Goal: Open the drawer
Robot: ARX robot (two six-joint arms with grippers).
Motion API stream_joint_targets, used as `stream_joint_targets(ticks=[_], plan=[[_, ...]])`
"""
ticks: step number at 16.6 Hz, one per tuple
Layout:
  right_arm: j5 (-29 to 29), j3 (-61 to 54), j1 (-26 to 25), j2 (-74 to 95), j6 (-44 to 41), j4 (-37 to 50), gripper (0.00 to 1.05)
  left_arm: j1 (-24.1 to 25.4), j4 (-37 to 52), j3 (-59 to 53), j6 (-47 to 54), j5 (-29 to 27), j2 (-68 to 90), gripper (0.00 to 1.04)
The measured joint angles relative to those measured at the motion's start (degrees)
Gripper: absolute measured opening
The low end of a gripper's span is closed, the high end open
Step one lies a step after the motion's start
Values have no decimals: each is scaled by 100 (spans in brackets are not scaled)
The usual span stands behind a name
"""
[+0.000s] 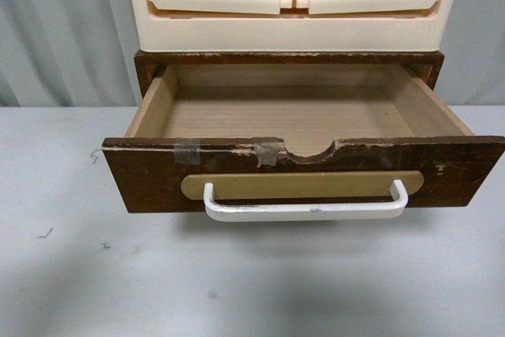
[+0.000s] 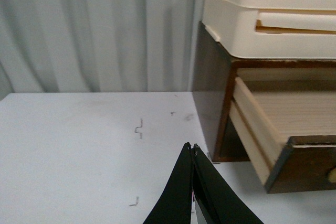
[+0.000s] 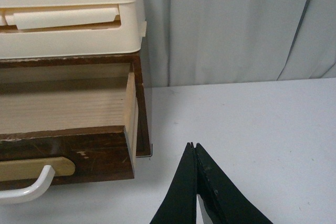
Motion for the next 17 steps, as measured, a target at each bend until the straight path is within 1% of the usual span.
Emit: stream_joint_targets(ticks=[1,2,3,4,5,8,11,17], plan=[[-98,-15,-61,-358,0,-227,2,140,-208,-26,-4,-4,-262,2],[-146,-33,-127,-588,0,-404,2,136,-380,-37,-2,28,-492,2],[-448,-87,-319,-868,0,-673,2,105,-597,-48,-2,90,-739,2],[-643,-140,-632,-1128,-4,-927,2,96,-841,-55,0,87,-960,2],[-629,-144,-717,-1338,-2,-1117,2,96,-1025,-57,-2,79,-1191,2],[-706,-151,-675,-2026,-4,-1711,2,98,-1569,-57,0,85,-1788,2],[-704,-151,-675,-2374,-4,-2044,2,98,-1843,-57,0,85,-2059,2],[-704,-153,-675,-3403,-4,-3014,2,98,-2682,-57,0,85,-2927,2]])
